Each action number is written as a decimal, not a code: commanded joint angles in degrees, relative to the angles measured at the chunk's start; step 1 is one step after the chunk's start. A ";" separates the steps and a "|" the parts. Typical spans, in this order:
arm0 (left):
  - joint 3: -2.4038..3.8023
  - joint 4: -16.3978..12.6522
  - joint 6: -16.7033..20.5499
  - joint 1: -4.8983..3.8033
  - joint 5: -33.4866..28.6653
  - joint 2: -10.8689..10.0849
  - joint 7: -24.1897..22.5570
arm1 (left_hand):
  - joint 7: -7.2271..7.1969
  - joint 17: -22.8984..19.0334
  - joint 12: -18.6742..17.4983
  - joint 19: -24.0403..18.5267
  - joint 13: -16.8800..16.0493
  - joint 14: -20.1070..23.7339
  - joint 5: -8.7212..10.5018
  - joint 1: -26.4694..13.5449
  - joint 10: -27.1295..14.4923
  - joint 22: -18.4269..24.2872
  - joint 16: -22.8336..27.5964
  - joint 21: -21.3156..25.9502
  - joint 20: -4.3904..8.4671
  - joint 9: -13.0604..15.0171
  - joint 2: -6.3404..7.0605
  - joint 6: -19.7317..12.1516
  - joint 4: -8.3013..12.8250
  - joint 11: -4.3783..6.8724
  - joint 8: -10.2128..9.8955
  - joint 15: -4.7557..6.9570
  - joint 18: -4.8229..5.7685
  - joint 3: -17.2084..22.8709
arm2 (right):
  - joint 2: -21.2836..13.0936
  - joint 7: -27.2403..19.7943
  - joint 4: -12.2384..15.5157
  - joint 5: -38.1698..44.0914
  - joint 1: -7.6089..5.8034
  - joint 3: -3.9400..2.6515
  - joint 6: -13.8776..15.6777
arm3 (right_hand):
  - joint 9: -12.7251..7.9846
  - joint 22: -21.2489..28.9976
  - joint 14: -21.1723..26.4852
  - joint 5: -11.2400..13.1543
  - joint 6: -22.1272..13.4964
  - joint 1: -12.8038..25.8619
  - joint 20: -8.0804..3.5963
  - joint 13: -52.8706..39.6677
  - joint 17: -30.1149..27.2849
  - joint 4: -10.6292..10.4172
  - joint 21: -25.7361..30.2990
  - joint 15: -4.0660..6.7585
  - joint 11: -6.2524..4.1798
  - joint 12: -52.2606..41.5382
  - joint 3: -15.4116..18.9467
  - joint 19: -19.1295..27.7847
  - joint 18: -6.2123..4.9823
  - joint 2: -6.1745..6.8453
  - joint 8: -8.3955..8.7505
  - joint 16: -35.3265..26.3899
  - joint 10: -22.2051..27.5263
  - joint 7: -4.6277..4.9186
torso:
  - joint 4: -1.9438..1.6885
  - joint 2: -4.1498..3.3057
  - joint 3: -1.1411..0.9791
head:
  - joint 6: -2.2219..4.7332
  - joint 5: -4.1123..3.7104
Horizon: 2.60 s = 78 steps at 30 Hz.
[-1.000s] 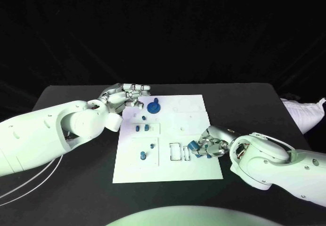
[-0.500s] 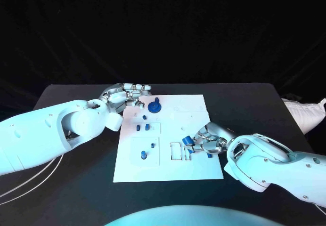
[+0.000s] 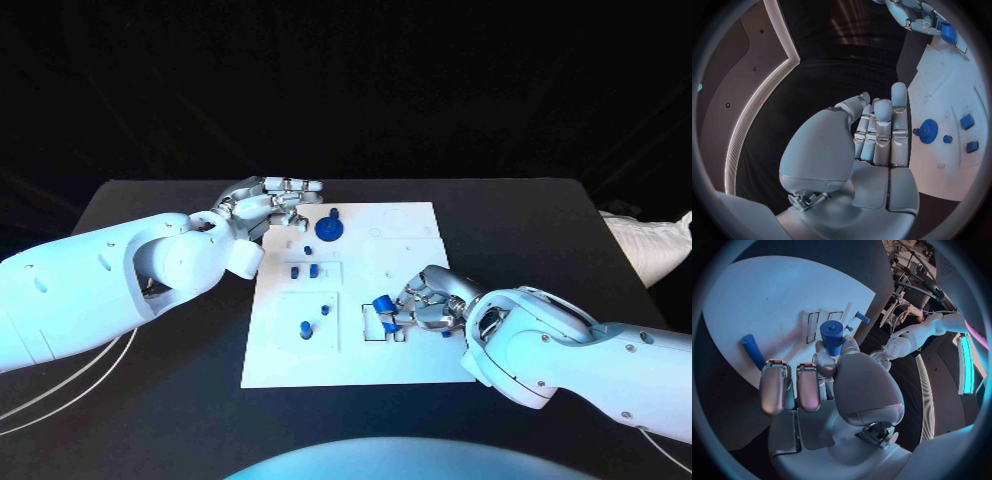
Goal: Assemble the parts on the task board
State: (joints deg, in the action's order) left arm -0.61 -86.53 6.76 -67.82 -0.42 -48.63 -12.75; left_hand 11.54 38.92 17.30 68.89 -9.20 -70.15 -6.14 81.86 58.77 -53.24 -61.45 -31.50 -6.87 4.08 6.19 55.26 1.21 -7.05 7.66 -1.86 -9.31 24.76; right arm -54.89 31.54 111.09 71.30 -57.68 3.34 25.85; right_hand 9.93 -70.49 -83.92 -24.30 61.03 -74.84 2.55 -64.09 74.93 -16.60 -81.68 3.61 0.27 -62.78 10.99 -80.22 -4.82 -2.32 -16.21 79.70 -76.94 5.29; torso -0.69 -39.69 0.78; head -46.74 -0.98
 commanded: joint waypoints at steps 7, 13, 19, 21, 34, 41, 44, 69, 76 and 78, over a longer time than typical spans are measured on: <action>0.04 -0.27 0.69 0.01 -0.37 0.02 -1.43 | 0.14 0.06 0.38 -0.10 -0.08 0.28 -0.17 -0.31 -0.39 -0.04 -0.30 0.21 -0.32 0.03 -0.29 -0.57 0.06 -0.06 0.28 0.04 -1.06 -0.07 | 1.38 0.36 -1.04 0.52 0.10 0.00 -2.46 | 2.06 0.09 -3.42 -0.30 1.45 1.19 -0.30 0.06 -0.01 0.01 0.14 0.49 -0.56 0.39 0.79 0.11 0.63 -0.28 -0.72 -0.15 0.01 -1.21 | -0.14 -0.06 -0.04 | -0.04 0.16; 0.04 -0.27 0.73 0.01 -0.52 -0.03 -1.46 | 0.14 0.06 0.38 -0.10 -0.08 0.28 -0.17 -0.31 -0.39 -0.04 -0.30 0.21 -0.32 0.03 -0.29 -0.57 0.06 -0.06 0.28 0.04 -1.06 -0.07 | 2.16 0.10 -1.50 0.71 0.18 0.01 -3.51 | 2.67 0.14 -3.43 -0.14 1.40 2.44 -0.40 0.00 -0.01 -0.04 0.19 0.58 -0.65 0.60 1.65 0.15 0.62 -0.29 -1.07 -0.17 -0.12 -1.32 | 0.02 -0.08 -0.01 | -0.22 0.19; 0.04 -0.16 0.56 0.01 -0.55 0.06 -1.35 | 0.15 0.03 0.47 -0.11 -0.08 0.29 -0.17 -0.46 -0.47 -0.04 -0.34 0.22 -0.34 0.04 -0.29 -0.63 -0.02 -0.07 0.32 0.02 -1.06 -0.12 | 2.50 0.17 -1.72 0.70 0.23 0.01 -4.35 | 3.54 0.04 -3.48 1.07 1.34 4.21 -0.49 -0.41 0.19 -0.02 0.16 0.68 -0.77 0.57 2.87 0.09 0.64 -0.35 -1.56 -0.06 -0.43 -1.48 | -0.04 -0.05 -0.02 | -0.34 0.13; 0.04 -0.13 0.49 0.01 -0.55 0.06 -1.30 | 0.15 0.03 0.47 -0.11 -0.08 0.29 -0.17 -0.46 -0.47 -0.04 -0.34 0.22 -0.34 0.04 -0.29 -0.63 -0.02 -0.07 0.32 0.02 -1.06 -0.12 | 2.54 0.24 -1.74 0.68 0.24 0.01 -4.70 | 3.72 0.08 -3.48 1.25 1.31 4.59 -0.51 -0.48 0.21 -0.05 0.18 0.70 -0.79 0.57 3.11 0.12 0.63 -0.42 -1.65 -0.05 -0.48 -1.50 | -0.05 -0.07 -0.01 | -0.44 0.10; 0.04 -0.05 0.23 0.01 -0.56 0.03 -1.03 | 0.16 -0.04 0.51 -0.13 -0.08 0.33 -0.17 -0.54 -0.55 -0.04 -0.33 0.22 -0.36 0.03 -0.29 -0.70 -0.05 -0.08 0.33 0.00 -1.06 -0.16 | 2.49 0.78 -2.10 4.38 0.25 0.02 -2.57 | 6.26 2.61 -2.96 18.23 -0.49 14.54 -0.35 1.06 -2.09 -0.31 1.61 0.46 -0.50 4.04 5.97 1.47 0.14 1.83 -2.35 -2.03 0.92 -1.19 | -0.02 -0.06 -0.07 | -0.56 0.28; 0.04 -0.03 0.05 0.01 -0.56 0.00 -0.97 | 0.17 -0.08 0.54 -0.14 -0.08 0.36 -0.16 -0.61 -0.63 -0.03 -0.33 0.23 -0.38 0.03 -0.27 -0.75 -0.08 -0.10 0.34 -0.02 -1.06 -0.19 | 2.14 -1.02 -1.74 5.80 0.27 0.02 -1.65 | 7.28 3.09 -2.96 18.71 -1.10 12.97 -0.25 1.24 -2.43 0.50 1.98 0.38 -0.40 4.78 2.34 1.65 0.04 2.50 -2.78 -2.45 1.21 -1.15 | -0.05 -0.06 -0.13 | -0.57 0.31; 0.04 0.00 -0.02 0.02 -0.56 -0.05 -0.91 | 0.17 -0.08 0.54 -0.14 -0.08 0.36 -0.16 -0.61 -0.63 -0.03 -0.33 0.23 -0.38 0.03 -0.27 -0.75 -0.08 -0.10 0.34 -0.02 -1.06 -0.19 | 1.95 -3.05 -1.45 6.27 0.30 0.01 -1.97 | 7.91 2.78 -3.07 20.89 -1.29 5.14 -0.32 0.69 -2.08 4.03 1.87 0.45 -0.47 4.41 0.52 1.42 0.11 1.87 -3.14 -2.24 0.98 -1.21 | -0.02 -0.09 -0.13 | -0.67 0.23; 0.04 0.07 -0.55 0.03 -0.56 -0.23 -0.29 | 0.17 -0.14 0.60 -0.16 -0.07 0.41 -0.16 -0.72 -0.73 -0.03 -0.33 0.25 -0.41 0.03 -0.25 -0.83 -0.13 -0.11 0.36 -0.04 -1.06 -0.24 | 2.14 -1.29 -1.50 11.97 1.21 0.01 -4.93 | 9.33 0.88 -3.40 17.25 -1.21 -2.87 -0.43 -0.95 -0.42 9.89 1.02 0.60 -0.68 3.25 -0.10 0.45 0.50 0.82 -3.88 -1.11 -0.02 -1.31 | 0.00 -0.06 -0.08 | -1.49 0.37; 0.03 0.15 -0.67 0.03 -0.56 -0.24 -0.16 | 0.17 -0.22 0.65 -0.19 -0.06 0.47 -0.16 -0.77 -0.87 -0.02 -0.32 0.26 -0.43 0.02 -0.24 -0.94 -0.14 -0.12 0.37 -0.06 -1.07 -0.27 | 1.72 -2.15 -1.08 11.46 1.25 0.00 -3.21 | 9.47 0.82 -3.40 15.59 -1.26 -2.39 -0.47 -1.03 -0.35 9.71 0.98 0.64 -0.71 3.30 0.41 0.42 0.51 0.81 -3.86 -1.07 -0.10 -1.33 | -0.09 -0.06 -0.12 | -1.55 0.39; 0.03 0.18 -0.67 0.04 -0.56 -0.25 -0.14 | 0.17 -0.22 0.65 -0.19 -0.06 0.47 -0.16 -0.77 -0.87 -0.02 -0.32 0.26 -0.43 0.02 -0.24 -0.94 -0.14 -0.12 0.37 -0.06 -1.07 -0.27 | 1.57 -2.28 -1.02 11.66 1.26 -0.01 -2.90 | 9.48 0.84 -3.40 15.48 -1.26 -2.39 -0.47 -1.02 -0.37 9.72 0.99 0.64 -0.72 3.32 0.44 0.43 0.50 0.82 -3.86 -1.08 -0.09 -1.34 | -0.07 -0.07 -0.11 | -1.61 0.45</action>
State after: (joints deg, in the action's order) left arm -0.61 -86.32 7.22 -67.79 -0.67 -48.92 -12.79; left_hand 11.75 38.76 17.64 68.68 -9.20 -70.15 -6.14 81.63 58.35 -53.24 -61.45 -31.50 -7.08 4.08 5.96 54.64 1.21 -7.05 7.66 -1.86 -9.31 24.76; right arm -53.20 28.56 110.10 82.20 -56.77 3.02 23.73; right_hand 19.32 -69.61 -83.92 -8.65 60.05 -77.66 2.16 -65.04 74.52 -6.95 -80.35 4.01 -0.40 -59.23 11.15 -79.41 -4.83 -1.50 -19.73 78.39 -76.69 4.00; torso -0.73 -39.75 0.66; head -48.28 -0.56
